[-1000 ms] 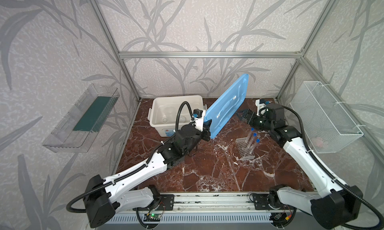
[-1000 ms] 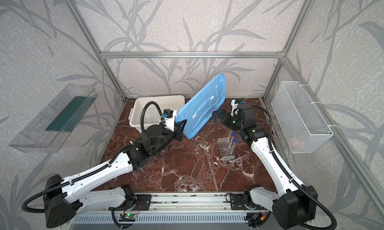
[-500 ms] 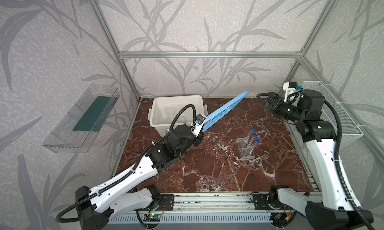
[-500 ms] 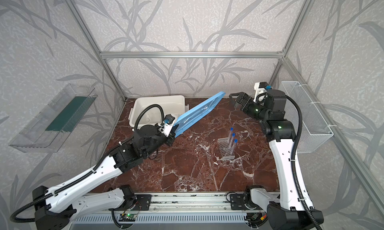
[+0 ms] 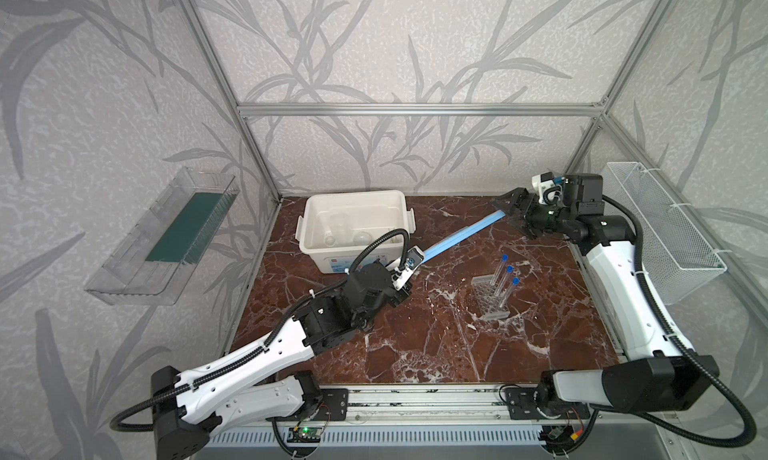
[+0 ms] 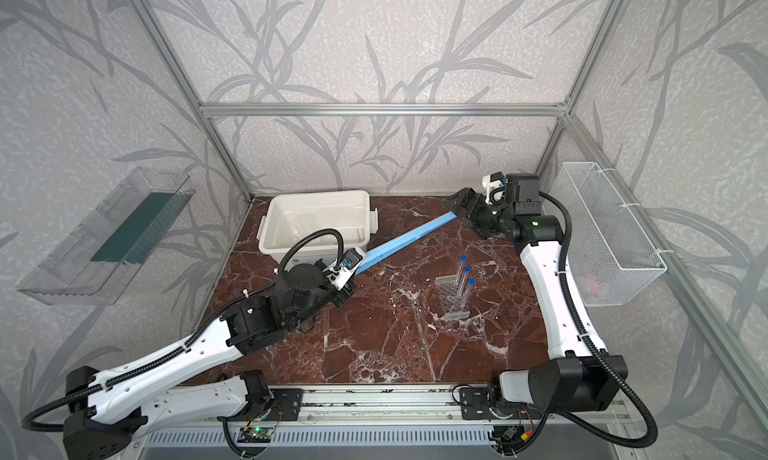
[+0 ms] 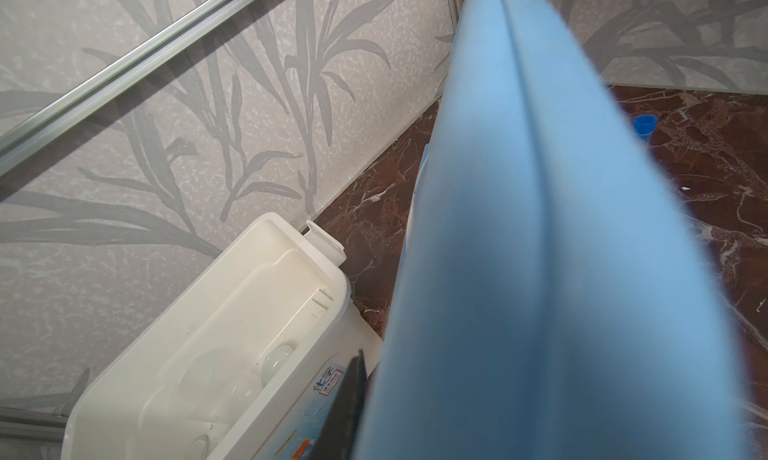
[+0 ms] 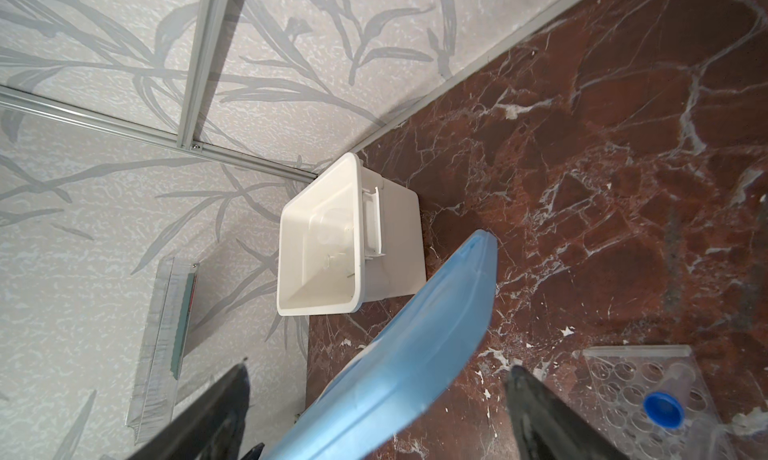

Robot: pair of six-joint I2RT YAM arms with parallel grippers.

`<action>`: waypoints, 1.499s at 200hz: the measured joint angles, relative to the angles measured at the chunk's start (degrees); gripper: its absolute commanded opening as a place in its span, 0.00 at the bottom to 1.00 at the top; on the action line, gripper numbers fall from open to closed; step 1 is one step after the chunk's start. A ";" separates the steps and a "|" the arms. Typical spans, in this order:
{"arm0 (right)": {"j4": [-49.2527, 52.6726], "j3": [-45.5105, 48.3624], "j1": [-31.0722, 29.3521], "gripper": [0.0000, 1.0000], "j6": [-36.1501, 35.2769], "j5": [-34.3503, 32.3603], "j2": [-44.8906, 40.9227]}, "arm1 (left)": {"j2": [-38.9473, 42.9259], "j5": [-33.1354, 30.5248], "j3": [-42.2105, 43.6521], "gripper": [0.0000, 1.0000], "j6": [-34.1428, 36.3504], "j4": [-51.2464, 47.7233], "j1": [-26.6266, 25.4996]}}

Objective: Organize the chemistry lab equipment
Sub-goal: 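Grasp the lid's raised edge with the left gripper while the right gripper holds it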

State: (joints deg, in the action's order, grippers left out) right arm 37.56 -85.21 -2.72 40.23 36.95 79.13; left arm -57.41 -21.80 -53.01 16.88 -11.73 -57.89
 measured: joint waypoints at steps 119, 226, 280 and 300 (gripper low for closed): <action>-6.36 3.02 -4.24 0.47 4.63 2.12 5.86 | 2.25 -11.87 9.38 0.01 5.27 12.52 -7.48; -13.18 6.10 -5.18 0.17 13.62 2.58 6.01 | 3.98 -11.82 15.47 0.31 5.22 19.89 -13.33; -26.01 10.03 -6.14 0.12 20.44 2.45 4.55 | 4.02 -7.43 16.98 0.52 -2.34 20.06 -15.47; -27.41 10.05 -6.12 0.11 21.38 1.73 3.32 | 4.39 -5.20 19.02 0.55 -4.96 19.78 -16.37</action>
State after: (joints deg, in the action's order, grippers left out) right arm 10.15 -75.16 -8.84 61.60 38.68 82.46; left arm -53.01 -27.00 -34.00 11.92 8.05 -74.26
